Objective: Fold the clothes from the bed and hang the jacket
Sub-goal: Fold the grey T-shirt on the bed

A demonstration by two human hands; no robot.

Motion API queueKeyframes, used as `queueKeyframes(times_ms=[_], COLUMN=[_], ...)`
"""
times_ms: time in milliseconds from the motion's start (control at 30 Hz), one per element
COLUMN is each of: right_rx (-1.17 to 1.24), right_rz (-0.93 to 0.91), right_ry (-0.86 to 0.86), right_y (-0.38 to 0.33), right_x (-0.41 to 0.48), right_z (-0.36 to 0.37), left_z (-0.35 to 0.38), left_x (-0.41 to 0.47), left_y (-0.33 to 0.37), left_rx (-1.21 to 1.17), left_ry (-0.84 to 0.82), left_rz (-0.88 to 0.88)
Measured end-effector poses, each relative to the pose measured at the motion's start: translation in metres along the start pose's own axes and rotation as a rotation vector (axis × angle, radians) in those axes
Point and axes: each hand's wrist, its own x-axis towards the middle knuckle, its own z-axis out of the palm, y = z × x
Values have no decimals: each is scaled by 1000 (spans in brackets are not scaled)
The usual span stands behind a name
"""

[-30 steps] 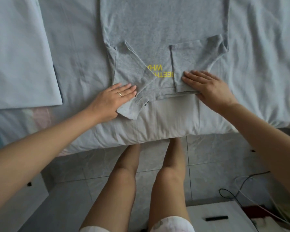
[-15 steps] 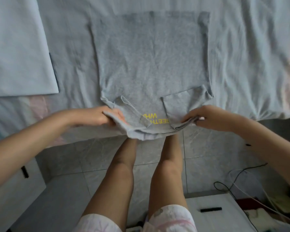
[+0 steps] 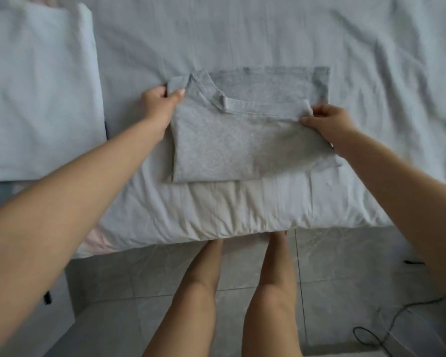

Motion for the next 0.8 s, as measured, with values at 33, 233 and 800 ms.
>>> queueKeyframes(times_ms=[33,233,800], right_rx=[-18,-218,-190], right_rz=[-14,-117,-330], right_ry=[19,88,144], right_y=[1,13,59], right_x=[0,-9,-67], right_z=[2,-4,-6], left_z=[4,7,-6], left_x=[0,-8,-109], left_y=[1,-8,-91], left_rx=[4,-28,167], left_ry=[25,121,149], left_rz=[8,-8,137])
